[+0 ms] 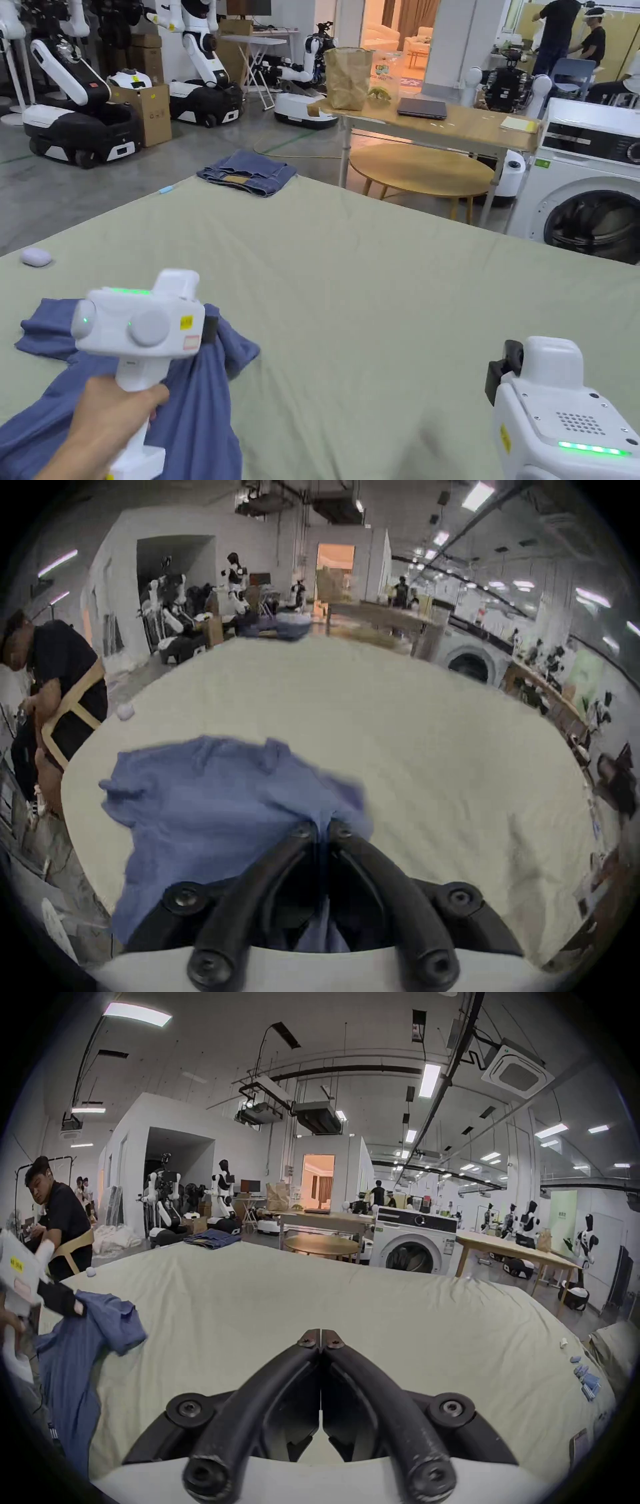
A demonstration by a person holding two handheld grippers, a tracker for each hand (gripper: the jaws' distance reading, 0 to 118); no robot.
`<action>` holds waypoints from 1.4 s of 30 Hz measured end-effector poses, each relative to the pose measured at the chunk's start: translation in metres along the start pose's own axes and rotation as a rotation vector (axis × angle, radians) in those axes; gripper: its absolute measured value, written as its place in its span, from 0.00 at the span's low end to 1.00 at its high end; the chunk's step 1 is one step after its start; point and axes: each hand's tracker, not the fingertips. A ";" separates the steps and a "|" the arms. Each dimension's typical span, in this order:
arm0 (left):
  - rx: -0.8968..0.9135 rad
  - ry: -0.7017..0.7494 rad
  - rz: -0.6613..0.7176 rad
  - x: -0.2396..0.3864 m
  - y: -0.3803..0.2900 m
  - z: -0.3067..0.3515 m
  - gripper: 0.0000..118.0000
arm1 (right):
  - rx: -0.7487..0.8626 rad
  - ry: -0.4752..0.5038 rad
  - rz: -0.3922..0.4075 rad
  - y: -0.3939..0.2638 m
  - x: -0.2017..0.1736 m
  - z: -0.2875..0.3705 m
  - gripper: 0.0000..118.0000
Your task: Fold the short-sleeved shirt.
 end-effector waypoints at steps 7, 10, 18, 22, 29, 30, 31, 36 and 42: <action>0.169 -0.119 -0.067 0.060 0.076 0.053 0.00 | 0.036 -0.051 -0.030 0.014 0.033 0.010 0.00; 0.222 -0.227 -0.124 0.107 0.101 0.070 0.00 | 0.057 -0.080 -0.038 0.021 0.050 0.018 0.00; 0.263 -0.543 -0.314 0.290 0.125 0.089 0.00 | 0.097 -0.201 -0.059 0.026 0.113 0.056 0.00; 0.221 -0.684 -0.405 0.386 0.105 0.087 0.00 | 0.101 -0.291 -0.070 0.020 0.152 0.080 0.00; 0.064 -0.899 -0.494 0.510 0.023 0.076 0.00 | 0.086 -0.466 -0.093 0.000 0.222 0.129 0.00; 0.040 -0.908 -0.500 0.520 0.009 0.073 0.00 | 0.082 -0.488 -0.097 -0.003 0.231 0.135 0.00; 0.014 -0.908 -0.504 0.528 0.000 0.069 0.00 | 0.080 -0.508 -0.100 -0.006 0.238 0.140 0.00; -0.117 -0.932 -0.491 0.545 -0.052 0.047 0.00 | 0.053 -0.570 -0.122 -0.024 0.265 0.161 0.00; -0.166 -0.941 -0.460 0.523 -0.068 0.039 0.37 | 0.021 -0.574 -0.148 -0.038 0.271 0.164 0.00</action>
